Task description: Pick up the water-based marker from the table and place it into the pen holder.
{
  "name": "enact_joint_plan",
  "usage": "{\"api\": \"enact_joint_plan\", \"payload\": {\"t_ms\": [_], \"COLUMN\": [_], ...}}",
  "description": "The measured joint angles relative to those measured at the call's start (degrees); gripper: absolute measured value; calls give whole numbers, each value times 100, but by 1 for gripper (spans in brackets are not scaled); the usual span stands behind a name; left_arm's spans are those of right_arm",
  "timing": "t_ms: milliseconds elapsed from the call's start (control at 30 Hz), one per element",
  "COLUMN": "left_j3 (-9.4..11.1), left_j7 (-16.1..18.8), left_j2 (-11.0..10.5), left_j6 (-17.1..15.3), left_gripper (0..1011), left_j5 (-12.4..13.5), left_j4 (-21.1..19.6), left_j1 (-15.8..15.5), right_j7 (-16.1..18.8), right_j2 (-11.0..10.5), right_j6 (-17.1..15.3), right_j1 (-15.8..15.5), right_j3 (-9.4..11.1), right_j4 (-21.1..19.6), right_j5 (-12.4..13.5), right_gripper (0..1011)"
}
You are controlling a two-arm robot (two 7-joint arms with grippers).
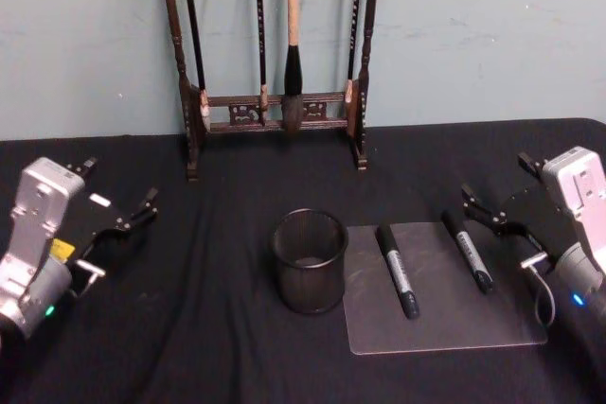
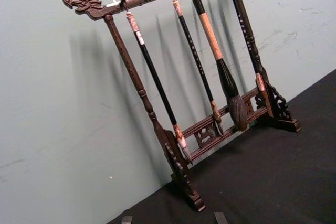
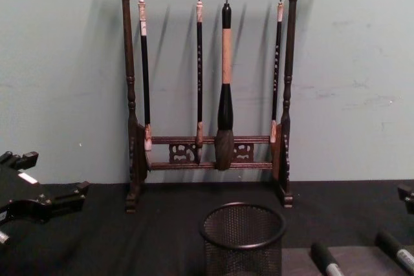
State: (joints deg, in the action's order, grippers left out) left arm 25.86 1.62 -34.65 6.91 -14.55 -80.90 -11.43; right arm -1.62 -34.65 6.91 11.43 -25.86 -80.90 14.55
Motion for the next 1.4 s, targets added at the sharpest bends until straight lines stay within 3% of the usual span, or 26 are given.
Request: {"api": "enact_joint_plan", "payload": {"t_ms": [1400], "left_j3": [0], "left_j7": [0], "left_j2": [0], "left_j6": [0], "left_gripper": [1009], "left_j5": [0], "left_j4": [0], "left_j1": [0], "right_j7": [0], "right_j2": [0], "right_j6": [0], "right_j1": [0], "right_j3": [0], "right_j4": [0], "right_j5": [0], "right_gripper": [1002]}}
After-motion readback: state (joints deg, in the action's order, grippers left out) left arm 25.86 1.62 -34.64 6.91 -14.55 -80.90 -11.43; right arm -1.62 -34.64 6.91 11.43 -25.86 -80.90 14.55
